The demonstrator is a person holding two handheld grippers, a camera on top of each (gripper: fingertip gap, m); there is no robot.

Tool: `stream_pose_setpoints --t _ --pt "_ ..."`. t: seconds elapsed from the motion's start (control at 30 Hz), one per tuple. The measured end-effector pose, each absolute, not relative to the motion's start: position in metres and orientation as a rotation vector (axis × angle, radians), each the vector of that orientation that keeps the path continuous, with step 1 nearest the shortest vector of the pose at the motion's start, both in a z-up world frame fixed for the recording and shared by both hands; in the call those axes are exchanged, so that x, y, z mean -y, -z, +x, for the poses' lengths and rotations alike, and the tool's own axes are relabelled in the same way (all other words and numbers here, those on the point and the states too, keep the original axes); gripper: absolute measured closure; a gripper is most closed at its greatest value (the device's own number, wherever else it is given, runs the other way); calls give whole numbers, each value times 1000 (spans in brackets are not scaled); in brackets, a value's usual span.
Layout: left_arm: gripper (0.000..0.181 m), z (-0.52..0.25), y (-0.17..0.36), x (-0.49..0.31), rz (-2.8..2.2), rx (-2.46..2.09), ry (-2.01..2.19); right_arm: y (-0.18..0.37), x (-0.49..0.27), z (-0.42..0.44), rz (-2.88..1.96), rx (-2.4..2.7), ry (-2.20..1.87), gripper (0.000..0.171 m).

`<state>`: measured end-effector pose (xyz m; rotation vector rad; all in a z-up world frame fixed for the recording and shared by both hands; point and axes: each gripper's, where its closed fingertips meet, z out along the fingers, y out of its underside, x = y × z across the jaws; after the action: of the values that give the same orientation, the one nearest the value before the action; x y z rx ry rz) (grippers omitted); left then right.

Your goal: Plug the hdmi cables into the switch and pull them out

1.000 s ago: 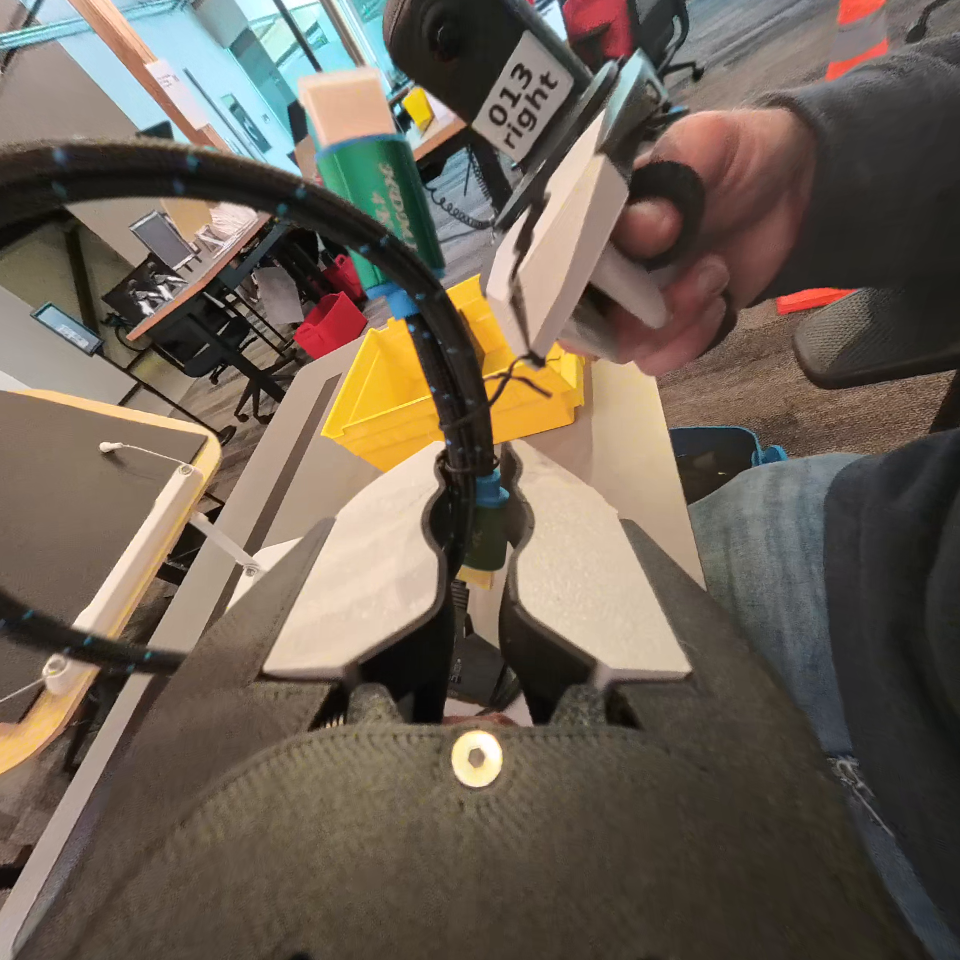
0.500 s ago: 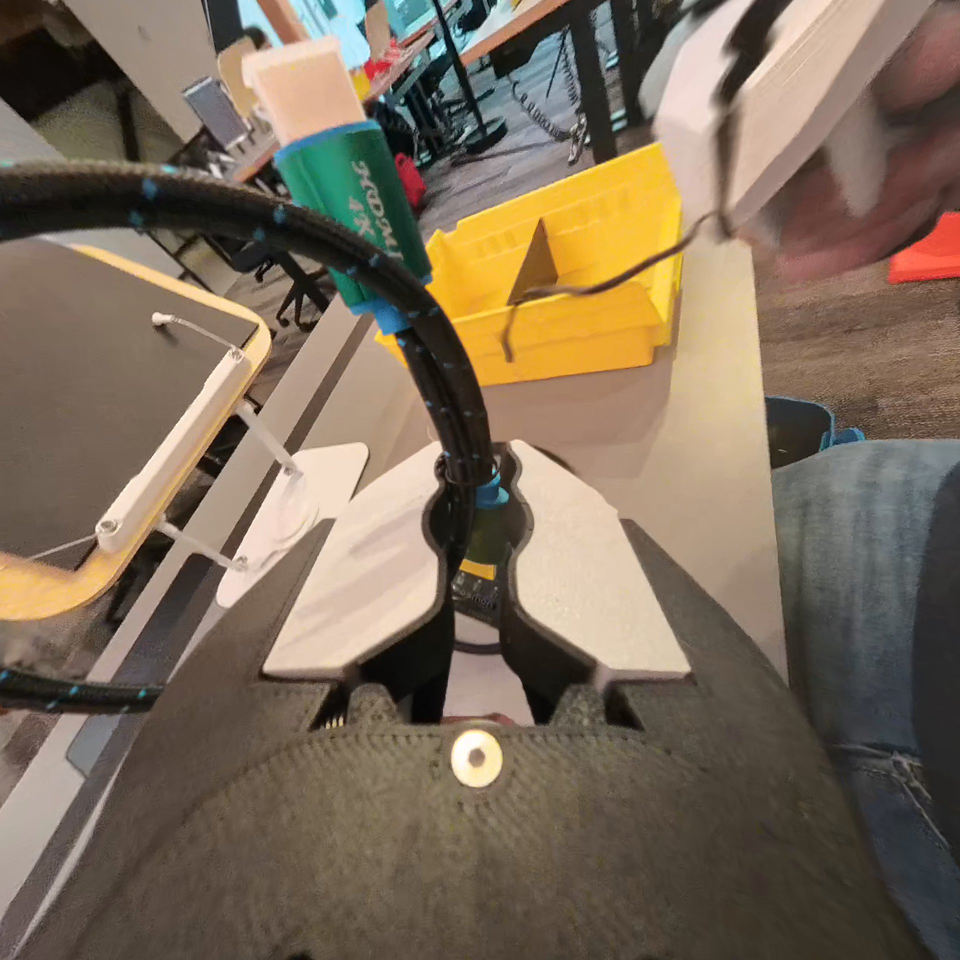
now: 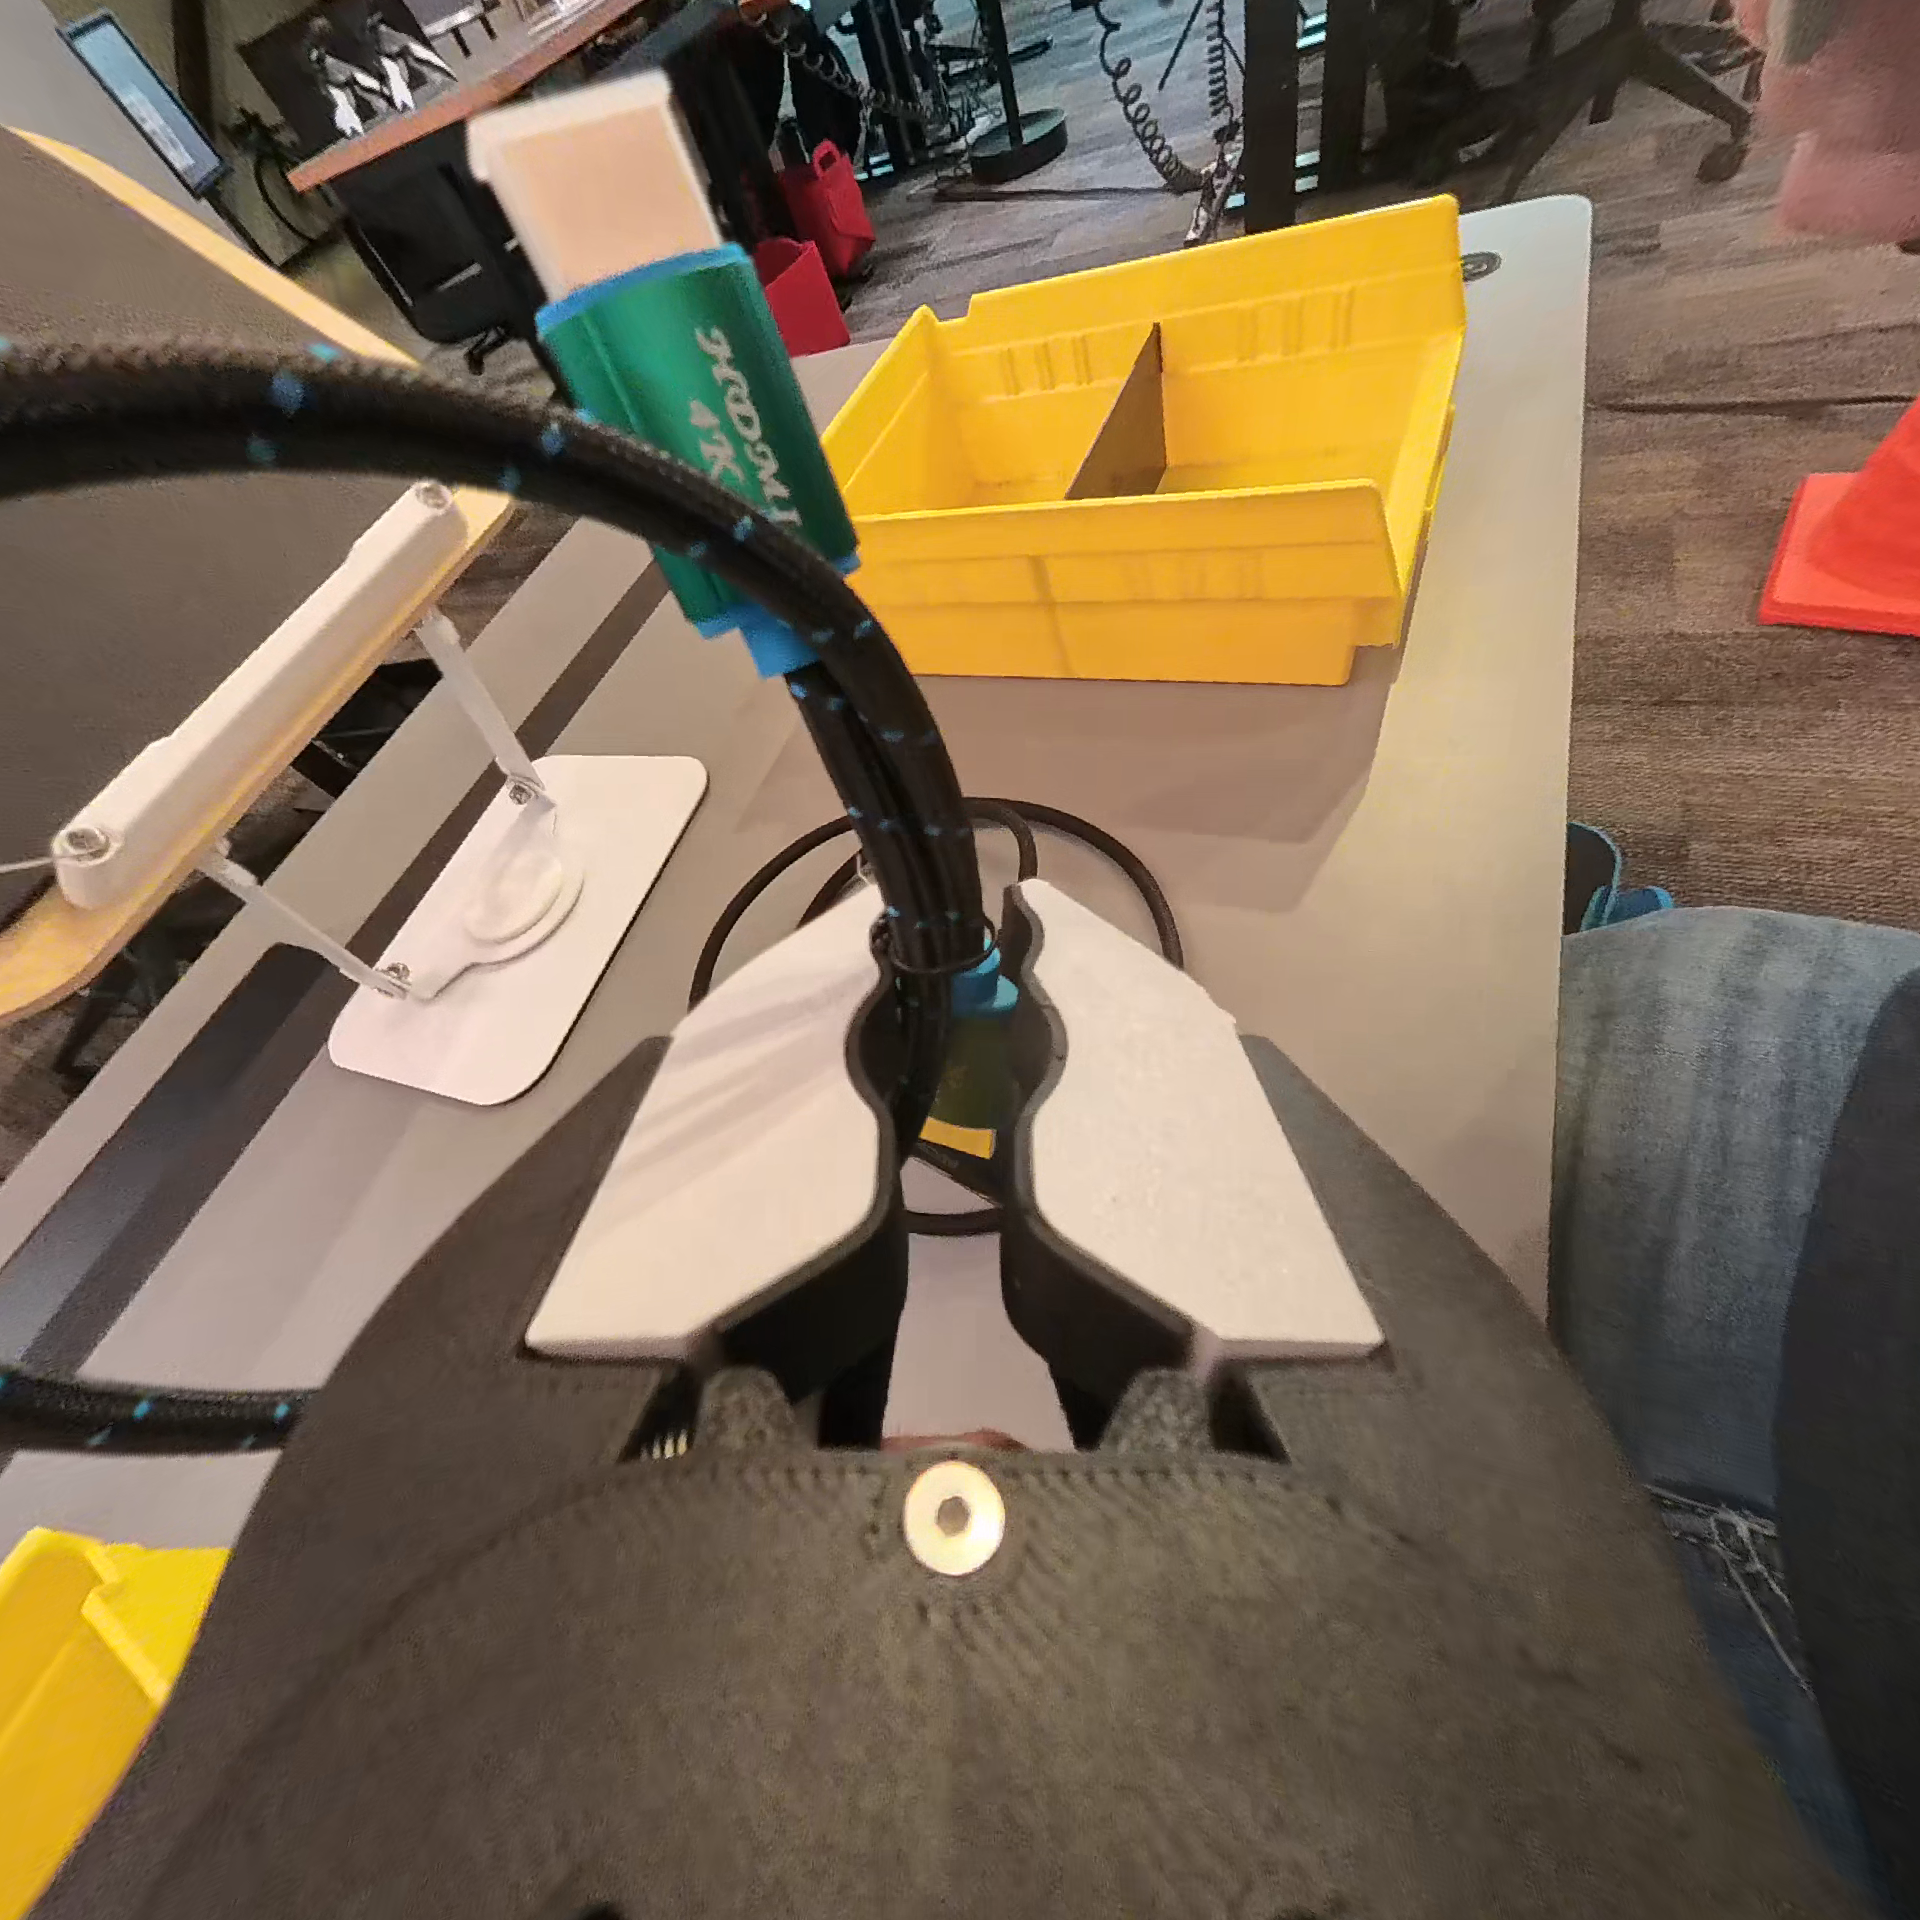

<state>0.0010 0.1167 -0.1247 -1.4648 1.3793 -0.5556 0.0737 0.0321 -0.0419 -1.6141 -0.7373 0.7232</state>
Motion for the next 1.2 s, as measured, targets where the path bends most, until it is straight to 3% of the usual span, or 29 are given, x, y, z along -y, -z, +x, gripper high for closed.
stream_pose_setpoints --t 0.43,0.83,1.0,1.2 --pt "165 -7 141 -128 -1607 -1324 583 43 -34 202 -1720 541 -297 171" --pt "165 -1 153 -125 -1637 -1339 574 163 -55 265 -2057 396 -240 171" --pt "165 -2 159 -128 -1664 -1331 574 198 -65 276 -2114 331 -258 147" --pt "165 2 155 -124 -1644 -1325 633 142 -64 266 -1958 394 -141 148"
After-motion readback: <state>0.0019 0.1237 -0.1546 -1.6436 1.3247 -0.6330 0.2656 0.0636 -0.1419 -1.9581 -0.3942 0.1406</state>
